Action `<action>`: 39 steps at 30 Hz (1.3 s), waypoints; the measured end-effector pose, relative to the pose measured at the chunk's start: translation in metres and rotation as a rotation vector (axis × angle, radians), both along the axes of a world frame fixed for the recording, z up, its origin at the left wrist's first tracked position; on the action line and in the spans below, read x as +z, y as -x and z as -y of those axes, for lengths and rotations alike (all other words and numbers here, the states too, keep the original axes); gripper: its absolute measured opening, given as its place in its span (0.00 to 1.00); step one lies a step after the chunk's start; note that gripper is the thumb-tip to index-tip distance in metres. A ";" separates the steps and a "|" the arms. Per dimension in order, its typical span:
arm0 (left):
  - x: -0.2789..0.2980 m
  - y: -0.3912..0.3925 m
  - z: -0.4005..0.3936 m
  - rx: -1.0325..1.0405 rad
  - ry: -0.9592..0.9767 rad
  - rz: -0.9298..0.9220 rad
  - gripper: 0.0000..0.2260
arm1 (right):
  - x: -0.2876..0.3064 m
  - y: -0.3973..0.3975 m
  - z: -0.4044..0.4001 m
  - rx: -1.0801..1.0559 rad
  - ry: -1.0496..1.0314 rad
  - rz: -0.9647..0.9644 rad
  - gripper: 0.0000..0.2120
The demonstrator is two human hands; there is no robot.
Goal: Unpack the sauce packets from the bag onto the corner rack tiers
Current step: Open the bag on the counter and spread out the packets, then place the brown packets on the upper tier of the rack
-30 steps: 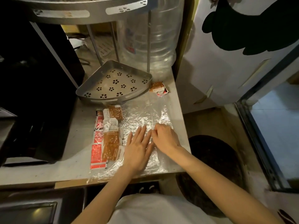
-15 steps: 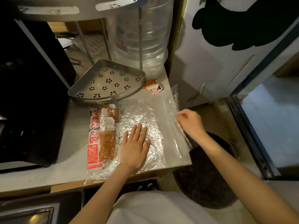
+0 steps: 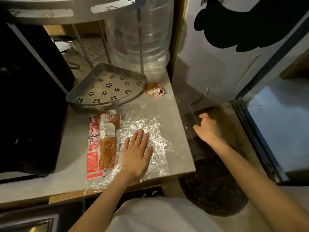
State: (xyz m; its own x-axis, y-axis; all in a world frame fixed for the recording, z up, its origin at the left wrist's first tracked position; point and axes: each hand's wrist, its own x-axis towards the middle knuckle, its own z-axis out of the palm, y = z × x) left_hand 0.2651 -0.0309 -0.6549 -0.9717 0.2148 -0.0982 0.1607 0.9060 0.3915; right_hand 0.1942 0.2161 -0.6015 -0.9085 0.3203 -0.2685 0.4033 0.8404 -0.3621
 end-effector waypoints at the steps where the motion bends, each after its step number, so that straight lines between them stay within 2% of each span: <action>1: 0.001 0.000 0.000 0.002 -0.018 -0.003 0.26 | 0.001 0.002 0.004 0.093 -0.091 -0.010 0.26; 3: 0.004 0.001 0.001 0.004 -0.077 -0.001 0.28 | 0.006 0.005 0.017 0.289 -0.186 -0.074 0.29; 5: 0.011 0.004 0.003 0.034 -0.210 0.024 0.29 | 0.012 0.011 0.034 0.423 -0.136 -0.129 0.30; 9: 0.039 0.005 0.010 0.129 -0.496 0.049 0.23 | 0.027 0.025 0.077 0.621 0.016 -0.144 0.29; 11: 0.050 0.004 0.017 0.157 -0.475 -0.053 0.22 | 0.032 0.033 0.101 0.723 0.087 -0.136 0.29; 15: 0.057 -0.002 0.041 0.318 -0.297 -0.285 0.23 | 0.038 0.047 0.144 0.931 0.157 -0.092 0.35; 19: 0.057 -0.019 0.061 0.566 -0.158 -0.206 0.29 | 0.036 0.059 0.184 1.187 0.070 0.002 0.46; 23: 0.053 -0.032 0.071 0.687 -0.077 -0.080 0.32 | 0.021 0.070 0.213 1.274 0.035 0.030 0.55; 26: 0.051 -0.037 0.070 0.724 -0.025 0.029 0.32 | 0.017 0.074 0.222 1.317 -0.003 0.033 0.55; 30: 0.051 -0.035 0.065 0.733 0.046 0.093 0.27 | 0.014 0.074 0.224 1.330 -0.014 0.025 0.54; 34: 0.053 -0.031 0.061 0.762 -0.001 0.103 0.21 | 0.012 0.076 0.226 1.303 -0.037 0.000 0.55; 36: 0.053 -0.030 0.060 0.761 -0.020 0.088 0.21 | 0.010 0.078 0.226 1.304 -0.042 -0.002 0.52; 39: 0.051 -0.030 0.060 0.737 -0.041 0.043 0.19 | 0.008 0.080 0.221 1.277 -0.004 -0.012 0.42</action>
State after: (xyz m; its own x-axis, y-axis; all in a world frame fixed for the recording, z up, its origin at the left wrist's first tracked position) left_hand 0.2947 -0.0904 -0.6038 -0.8609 -0.4876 -0.1455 -0.5000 0.7577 0.4194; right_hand 0.1145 -0.0052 -0.5939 -0.5726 -0.7778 -0.2592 -0.6917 0.6280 -0.3567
